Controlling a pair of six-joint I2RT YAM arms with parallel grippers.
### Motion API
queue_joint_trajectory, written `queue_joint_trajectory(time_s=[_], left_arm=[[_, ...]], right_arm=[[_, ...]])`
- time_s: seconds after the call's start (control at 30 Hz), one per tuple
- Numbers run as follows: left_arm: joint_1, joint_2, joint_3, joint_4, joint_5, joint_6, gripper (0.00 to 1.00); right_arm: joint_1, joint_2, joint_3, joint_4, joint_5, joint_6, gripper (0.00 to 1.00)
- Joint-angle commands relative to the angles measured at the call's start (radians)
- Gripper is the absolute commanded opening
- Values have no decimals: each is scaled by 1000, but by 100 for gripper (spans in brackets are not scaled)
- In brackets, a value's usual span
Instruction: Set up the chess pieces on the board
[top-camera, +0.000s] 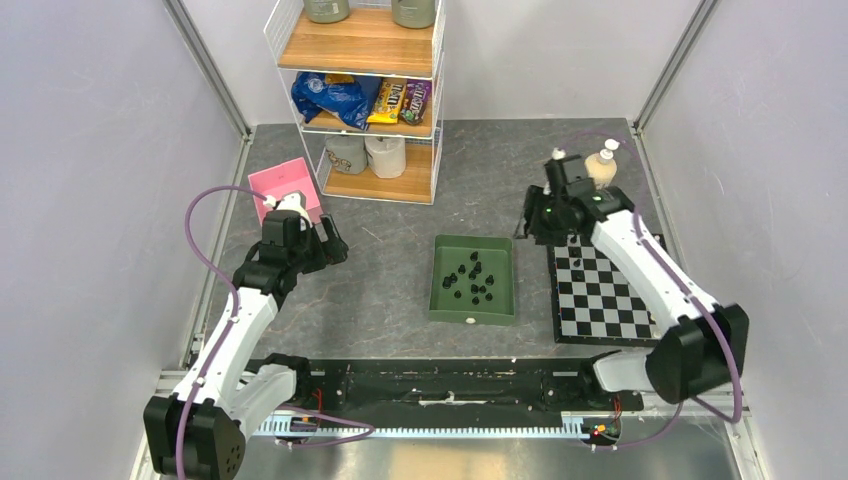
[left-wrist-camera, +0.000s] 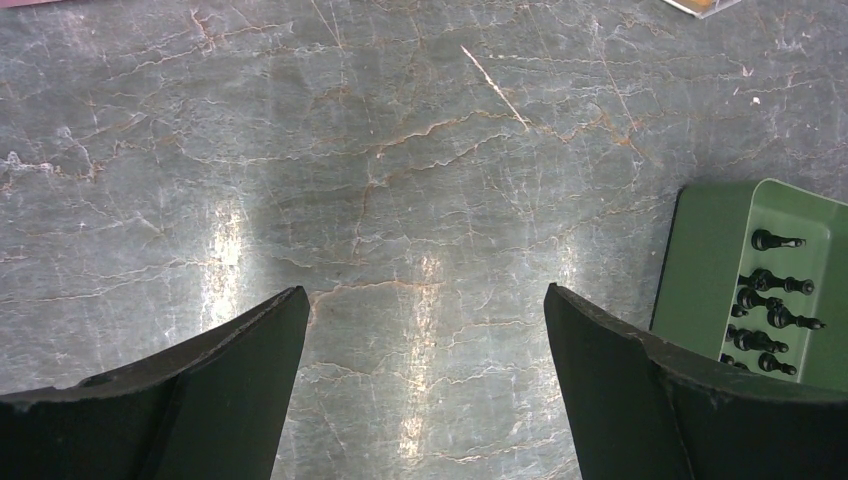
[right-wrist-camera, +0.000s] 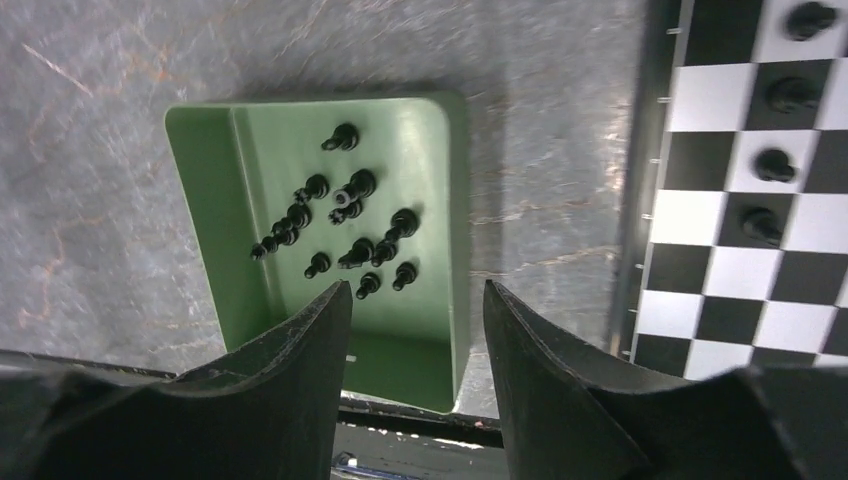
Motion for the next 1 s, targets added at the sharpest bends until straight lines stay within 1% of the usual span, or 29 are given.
queue_joint_trajectory(time_s=[0.0,0.2,0.33,0.4,0.63,0.97], left_arm=[[-1,4,45,10,2,-5,95],[-1,6,43,10,3,-4,95],[-1,10,43,10,2,-3,95],[-1,12,44,10,2,-4,95],[-1,16,45,10,3,-5,95],[-1,17,45,10,2,-5,95]], right_arm=[[126,93,67,27,51,37,57],[308,223,118,22,120,70,54],[412,259,102,8,189,143,51],[442,265,79,4,222,191,48],[465,254,-11,24,280,329,43],[465,289,-79,82,265,391,34]])
